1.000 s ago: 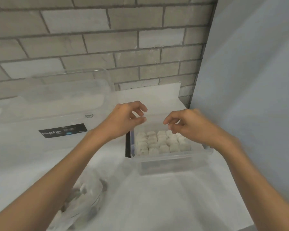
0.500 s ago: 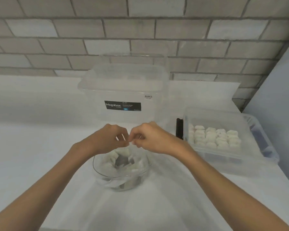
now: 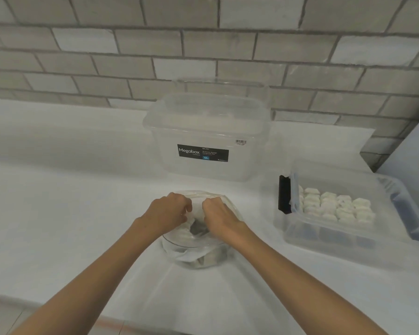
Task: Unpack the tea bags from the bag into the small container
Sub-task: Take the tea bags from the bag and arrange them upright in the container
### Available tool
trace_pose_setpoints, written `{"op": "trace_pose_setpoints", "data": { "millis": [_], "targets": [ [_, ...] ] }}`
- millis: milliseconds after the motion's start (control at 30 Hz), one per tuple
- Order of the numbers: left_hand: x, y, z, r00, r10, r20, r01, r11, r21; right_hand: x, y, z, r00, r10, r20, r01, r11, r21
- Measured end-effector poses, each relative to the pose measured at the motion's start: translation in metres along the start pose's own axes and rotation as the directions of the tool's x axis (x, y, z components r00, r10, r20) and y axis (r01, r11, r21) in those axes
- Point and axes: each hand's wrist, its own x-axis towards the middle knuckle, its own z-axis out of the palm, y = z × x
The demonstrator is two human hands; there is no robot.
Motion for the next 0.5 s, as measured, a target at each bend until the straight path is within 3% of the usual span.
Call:
{"op": "trace_pose_setpoints", "data": {
  "millis": [267, 500],
  "targets": [
    [-0.004, 0.002, 0.001, 0.993, 0.1, -0.061, -0.101, 0.995, -0.015, 0.002, 0.006, 0.0, 0.999, 0.023, -0.027, -0.02, 0.996, 0.089],
    [-0.002, -0.011, -0.011, 0.993, 0.102, -0.065, -0.118, 0.939, -0.324, -0.012, 0.016, -0.017, 1.0, 0.005, -0.023, 0.0, 0.983, 0.186]
  ]
}}
